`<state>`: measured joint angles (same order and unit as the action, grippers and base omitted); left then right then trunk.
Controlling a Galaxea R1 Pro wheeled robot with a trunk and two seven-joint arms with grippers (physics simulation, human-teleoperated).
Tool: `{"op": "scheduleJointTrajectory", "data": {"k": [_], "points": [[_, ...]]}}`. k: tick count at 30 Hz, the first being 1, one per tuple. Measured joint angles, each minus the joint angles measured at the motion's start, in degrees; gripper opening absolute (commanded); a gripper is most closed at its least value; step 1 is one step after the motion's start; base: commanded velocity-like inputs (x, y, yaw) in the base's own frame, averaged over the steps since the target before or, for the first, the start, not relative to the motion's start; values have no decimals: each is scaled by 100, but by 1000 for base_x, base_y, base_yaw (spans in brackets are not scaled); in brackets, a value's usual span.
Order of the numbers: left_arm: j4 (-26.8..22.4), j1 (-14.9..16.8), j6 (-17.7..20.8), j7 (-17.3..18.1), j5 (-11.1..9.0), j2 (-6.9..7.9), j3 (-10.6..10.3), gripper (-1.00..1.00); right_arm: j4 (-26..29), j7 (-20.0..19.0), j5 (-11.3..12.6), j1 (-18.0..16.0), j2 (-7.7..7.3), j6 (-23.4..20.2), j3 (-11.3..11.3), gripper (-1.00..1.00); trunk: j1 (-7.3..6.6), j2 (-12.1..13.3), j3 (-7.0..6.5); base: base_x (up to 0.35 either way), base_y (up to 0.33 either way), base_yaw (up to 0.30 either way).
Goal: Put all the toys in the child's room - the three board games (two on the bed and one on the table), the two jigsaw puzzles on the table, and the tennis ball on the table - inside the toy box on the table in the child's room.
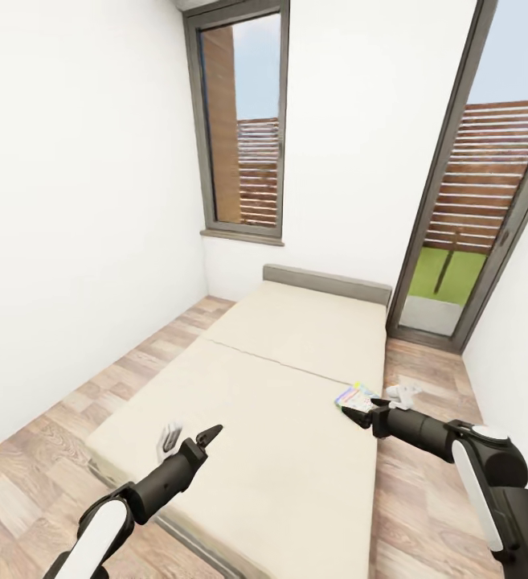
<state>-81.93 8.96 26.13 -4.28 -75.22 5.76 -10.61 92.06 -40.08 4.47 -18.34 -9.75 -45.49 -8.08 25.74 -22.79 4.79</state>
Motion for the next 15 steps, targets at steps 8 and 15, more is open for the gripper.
{"op": "scheduleJointTrajectory", "data": {"k": [8,15], "points": [[11,2,-14,11,6,0,-2,100,0,8,0,1,6,0,18,100,0,0,-17,0,0,285],[14,8,-14,12,4,0,-3,100,3,11,0,1,9,0,36,100,1,0,-33,-50,0,285]]}}
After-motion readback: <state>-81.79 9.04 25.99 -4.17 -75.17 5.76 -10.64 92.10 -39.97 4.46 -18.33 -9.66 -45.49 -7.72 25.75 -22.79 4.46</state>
